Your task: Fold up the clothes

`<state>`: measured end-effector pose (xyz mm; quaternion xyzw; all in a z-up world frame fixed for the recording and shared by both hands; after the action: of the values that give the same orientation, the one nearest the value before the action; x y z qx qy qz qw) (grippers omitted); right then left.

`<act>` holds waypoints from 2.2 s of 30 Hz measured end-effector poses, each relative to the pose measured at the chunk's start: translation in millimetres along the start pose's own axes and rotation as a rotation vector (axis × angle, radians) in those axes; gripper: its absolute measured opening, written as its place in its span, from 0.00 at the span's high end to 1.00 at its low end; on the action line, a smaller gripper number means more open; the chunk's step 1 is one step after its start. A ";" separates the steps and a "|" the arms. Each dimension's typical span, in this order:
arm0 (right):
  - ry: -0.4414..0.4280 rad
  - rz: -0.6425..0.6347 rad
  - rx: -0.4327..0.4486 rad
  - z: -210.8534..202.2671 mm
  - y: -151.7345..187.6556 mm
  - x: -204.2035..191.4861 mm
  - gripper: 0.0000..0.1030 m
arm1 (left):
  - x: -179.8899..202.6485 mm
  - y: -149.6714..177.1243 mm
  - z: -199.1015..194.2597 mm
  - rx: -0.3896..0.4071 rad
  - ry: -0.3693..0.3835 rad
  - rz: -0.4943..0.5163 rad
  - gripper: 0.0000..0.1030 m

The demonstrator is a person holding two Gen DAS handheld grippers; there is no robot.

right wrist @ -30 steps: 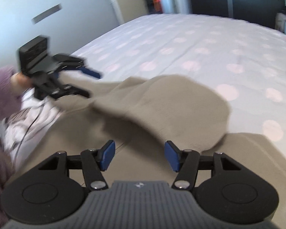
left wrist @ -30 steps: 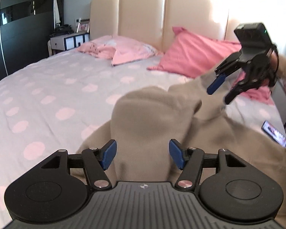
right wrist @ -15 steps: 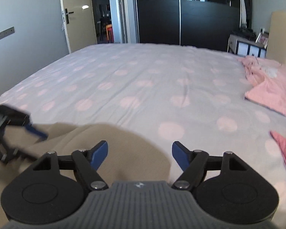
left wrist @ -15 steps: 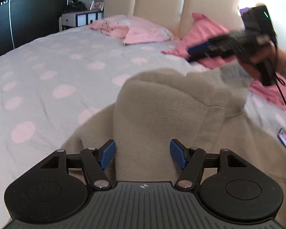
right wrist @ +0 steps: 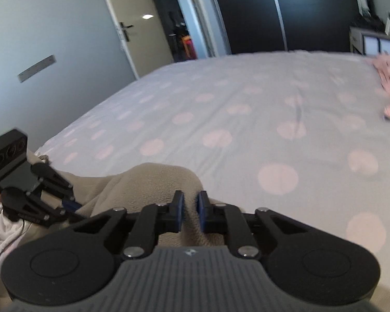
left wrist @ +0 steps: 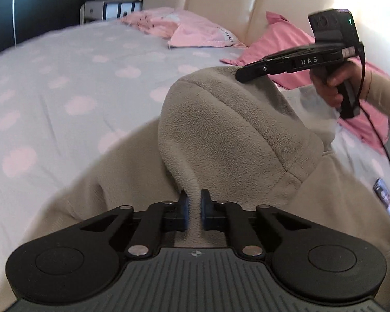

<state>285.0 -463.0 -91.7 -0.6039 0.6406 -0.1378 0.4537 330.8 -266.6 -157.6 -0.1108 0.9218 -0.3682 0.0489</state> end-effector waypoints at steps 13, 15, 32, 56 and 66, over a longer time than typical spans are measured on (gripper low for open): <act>0.282 -0.164 0.164 40.8 -104.7 -14.1 0.92 | -120.0 -97.1 -24.7 0.002 -0.404 0.061 0.95; 0.338 -0.158 0.196 57.2 -112.9 -11.4 0.92 | -136.2 -99.3 -11.0 -0.010 -0.445 0.023 0.95; 0.506 -0.016 0.246 89.2 -110.5 28.2 0.56 | -183.1 -69.2 6.7 0.019 -0.579 -0.193 0.47; 0.668 -0.776 -0.165 174.1 -10.1 2.6 0.88 | -143.5 -55.3 63.8 -0.167 -0.552 -0.035 0.36; 0.732 -0.100 0.040 115.0 -51.0 74.0 0.88 | -161.4 -27.0 65.2 -0.231 -0.596 -0.006 0.80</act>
<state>414.6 -498.6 -148.8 -0.5362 0.7275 -0.3790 0.1990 503.2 -290.4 -184.8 -0.2214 0.9022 -0.2128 0.3030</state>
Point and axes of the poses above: each gripper's, at about its wrist camera, not at the fingertips, and z roughly the way its jaws point, x to its right, y to its underside, the point moved 10 cm from there along z, roughly the way its jaws point, and after that the axes turned 12 degrees about z, right-handed, at the moved point
